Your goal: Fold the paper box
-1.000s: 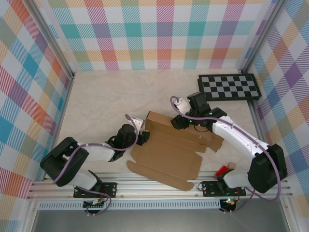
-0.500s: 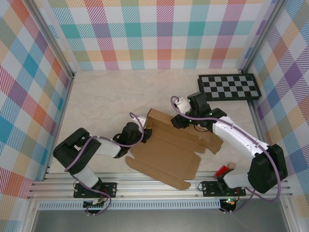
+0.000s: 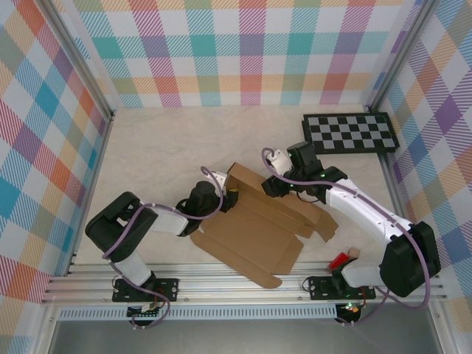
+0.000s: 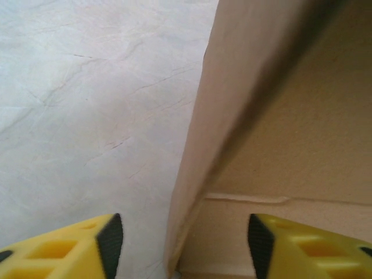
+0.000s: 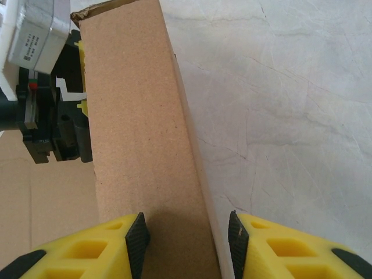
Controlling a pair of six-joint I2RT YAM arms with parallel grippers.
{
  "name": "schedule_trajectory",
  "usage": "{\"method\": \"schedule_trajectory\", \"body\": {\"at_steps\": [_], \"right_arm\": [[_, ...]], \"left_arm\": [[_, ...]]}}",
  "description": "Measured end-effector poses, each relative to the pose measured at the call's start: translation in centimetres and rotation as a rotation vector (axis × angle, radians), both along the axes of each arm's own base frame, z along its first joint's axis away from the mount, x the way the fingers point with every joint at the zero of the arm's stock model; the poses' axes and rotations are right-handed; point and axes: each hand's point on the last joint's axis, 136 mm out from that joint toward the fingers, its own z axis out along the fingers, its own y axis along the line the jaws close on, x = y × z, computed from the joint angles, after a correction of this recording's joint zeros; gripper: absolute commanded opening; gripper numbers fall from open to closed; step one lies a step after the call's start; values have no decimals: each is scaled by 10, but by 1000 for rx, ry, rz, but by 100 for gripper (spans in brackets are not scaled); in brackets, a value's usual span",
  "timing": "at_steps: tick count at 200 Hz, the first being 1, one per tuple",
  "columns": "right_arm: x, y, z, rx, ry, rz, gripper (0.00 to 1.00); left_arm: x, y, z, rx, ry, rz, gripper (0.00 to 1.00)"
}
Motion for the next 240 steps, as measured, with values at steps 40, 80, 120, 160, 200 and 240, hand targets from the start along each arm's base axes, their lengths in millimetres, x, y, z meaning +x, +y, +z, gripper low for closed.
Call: {"method": "schedule_trajectory", "body": {"at_steps": [40, 80, 120, 160, 200, 240], "right_arm": [[-1, 0, 0, -1, 2, 0, 44], [-1, 0, 0, -2, 0, 3, 44], [-1, -1, 0, -3, -2, 3, 44], [0, -1, 1, -7, -6, 4, 44], [0, -1, 0, -13, -14, 13, 44], [0, -2, 0, -15, -16, 9, 44]], "left_arm": [[9, 12, 7, -27, 0, -18, 63], [12, 6, 8, -54, 15, -89, 59], [23, -7, 7, -65, 16, -113, 50], [32, -11, 7, -62, 5, -105, 44], [37, -21, 6, -69, -8, -116, 22], [36, -29, 7, -45, -44, -123, 0]]}}
